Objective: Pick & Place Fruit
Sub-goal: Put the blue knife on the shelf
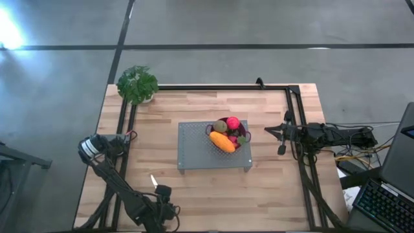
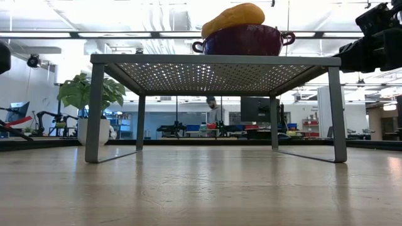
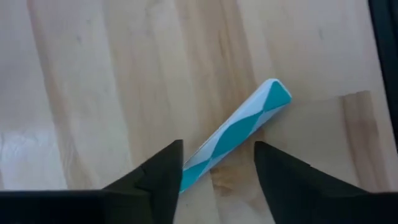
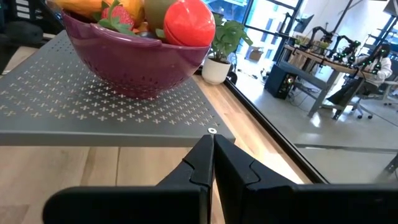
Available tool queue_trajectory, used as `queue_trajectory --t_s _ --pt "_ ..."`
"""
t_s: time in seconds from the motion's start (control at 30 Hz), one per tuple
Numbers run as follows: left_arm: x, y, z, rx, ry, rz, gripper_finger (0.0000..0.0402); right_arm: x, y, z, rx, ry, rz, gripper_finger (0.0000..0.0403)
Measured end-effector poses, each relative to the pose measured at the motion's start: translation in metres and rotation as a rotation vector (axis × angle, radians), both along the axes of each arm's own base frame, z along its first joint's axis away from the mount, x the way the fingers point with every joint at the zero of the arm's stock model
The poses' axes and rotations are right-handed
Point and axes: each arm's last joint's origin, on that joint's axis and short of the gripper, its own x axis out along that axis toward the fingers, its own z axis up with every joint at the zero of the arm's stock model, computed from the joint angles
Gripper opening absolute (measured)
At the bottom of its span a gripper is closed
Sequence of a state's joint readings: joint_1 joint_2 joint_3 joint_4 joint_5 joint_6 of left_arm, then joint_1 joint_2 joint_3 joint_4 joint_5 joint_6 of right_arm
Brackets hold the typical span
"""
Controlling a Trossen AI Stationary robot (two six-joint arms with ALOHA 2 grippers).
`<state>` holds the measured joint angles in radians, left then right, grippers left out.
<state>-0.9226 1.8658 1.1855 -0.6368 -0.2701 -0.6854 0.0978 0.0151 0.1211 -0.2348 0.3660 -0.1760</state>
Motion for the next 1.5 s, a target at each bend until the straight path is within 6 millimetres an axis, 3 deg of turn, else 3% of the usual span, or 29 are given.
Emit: queue_trajectory --t_s 0.5,0.9,1.17,1.37,1.5 --pt "0.003 0.004 -0.003 0.046 -0.023 -0.068 0.0061 0.000 0.000 0.000 0.000 0.000 0.000 0.0008" --pt "0.005 0.003 0.001 0.082 -0.041 -0.133 0.0042 0.000 0.000 0.000 0.000 0.001 0.000 0.0008" --pt "0.012 -0.001 0.026 0.201 -0.043 -0.317 0.0041 0.000 0.000 0.000 0.000 0.000 0.000 0.0008" --pt "0.020 -0.003 0.064 0.296 -0.068 -0.306 0.0040 0.000 0.000 0.000 0.000 0.000 0.000 0.0008" --pt "0.029 -0.005 0.093 0.389 -0.151 -0.389 0.0040 0.000 0.000 0.000 0.000 0.000 0.000 0.0008"
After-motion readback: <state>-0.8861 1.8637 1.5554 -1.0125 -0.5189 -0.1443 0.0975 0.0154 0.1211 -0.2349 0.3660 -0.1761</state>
